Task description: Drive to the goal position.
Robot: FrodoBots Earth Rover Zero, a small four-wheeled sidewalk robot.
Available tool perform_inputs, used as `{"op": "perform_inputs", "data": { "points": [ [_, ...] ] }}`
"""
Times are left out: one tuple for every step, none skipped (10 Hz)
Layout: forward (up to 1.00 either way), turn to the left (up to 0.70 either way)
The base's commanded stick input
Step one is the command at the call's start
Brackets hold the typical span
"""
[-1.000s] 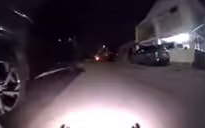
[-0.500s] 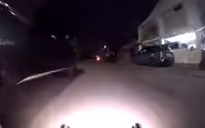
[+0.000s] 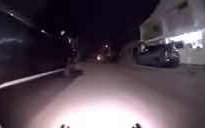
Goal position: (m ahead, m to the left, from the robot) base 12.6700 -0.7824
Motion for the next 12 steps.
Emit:
{"op": "perform_inputs", "data": {
  "points": [
    [0.85, 0.0],
    [0.85, 0.0],
    [0.85, 0.0],
    [0.85, 0.0],
    [0.85, 0.0],
    [0.85, 0.0],
    [0.85, 0.0],
    [0.85, 0.0],
    [0.85, 0.0],
    [0.85, 0.0],
    [0.85, 0.0],
    [0.85, 0.0]
  ]
}}
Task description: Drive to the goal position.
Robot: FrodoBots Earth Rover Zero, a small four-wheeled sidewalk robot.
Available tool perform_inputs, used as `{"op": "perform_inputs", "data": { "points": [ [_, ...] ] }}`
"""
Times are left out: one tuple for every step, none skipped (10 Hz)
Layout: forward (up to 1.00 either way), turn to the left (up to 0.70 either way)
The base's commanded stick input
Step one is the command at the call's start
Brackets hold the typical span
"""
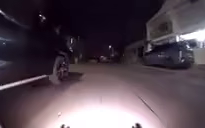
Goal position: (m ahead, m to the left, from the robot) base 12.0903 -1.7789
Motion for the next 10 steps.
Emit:
{"op": "perform_inputs", "data": {
  "points": [
    [0.85, 0.0],
    [0.85, 0.0],
    [0.85, 0.0],
    [0.85, 0.0],
    [0.85, 0.0],
    [0.85, 0.0],
    [0.85, 0.0],
    [0.85, 0.0],
    [0.85, 0.0],
    [0.85, 0.0]
  ]
}}
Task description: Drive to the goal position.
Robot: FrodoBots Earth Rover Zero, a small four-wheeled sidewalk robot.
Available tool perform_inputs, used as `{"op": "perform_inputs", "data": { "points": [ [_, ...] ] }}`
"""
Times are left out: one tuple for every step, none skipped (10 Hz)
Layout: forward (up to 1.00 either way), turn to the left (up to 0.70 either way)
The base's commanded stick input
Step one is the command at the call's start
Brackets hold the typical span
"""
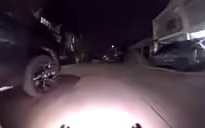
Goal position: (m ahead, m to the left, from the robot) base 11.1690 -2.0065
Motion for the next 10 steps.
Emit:
{"op": "perform_inputs", "data": {
  "points": [
    [0.85, 0.0],
    [0.85, 0.0],
    [0.85, 0.0],
    [0.85, 0.0],
    [0.85, 0.0],
    [0.85, 0.0],
    [0.85, 0.0],
    [0.85, 0.0],
    [0.85, 0.0],
    [0.85, 0.0]
  ]
}}
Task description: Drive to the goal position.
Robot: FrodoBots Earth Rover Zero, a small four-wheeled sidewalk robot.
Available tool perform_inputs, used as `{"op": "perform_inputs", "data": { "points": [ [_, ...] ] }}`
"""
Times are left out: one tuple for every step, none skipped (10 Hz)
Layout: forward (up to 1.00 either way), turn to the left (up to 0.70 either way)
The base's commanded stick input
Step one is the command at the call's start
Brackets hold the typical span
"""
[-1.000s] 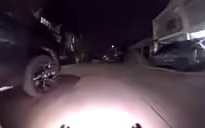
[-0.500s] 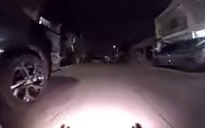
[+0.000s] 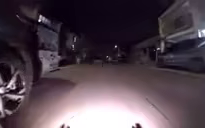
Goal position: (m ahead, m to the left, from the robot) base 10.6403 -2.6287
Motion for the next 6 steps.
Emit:
{"op": "perform_inputs", "data": {
  "points": [
    [0.85, 0.0],
    [0.85, 0.0],
    [0.85, 0.0],
    [0.85, 0.0],
    [0.85, 0.0],
    [0.85, 0.0]
  ]
}}
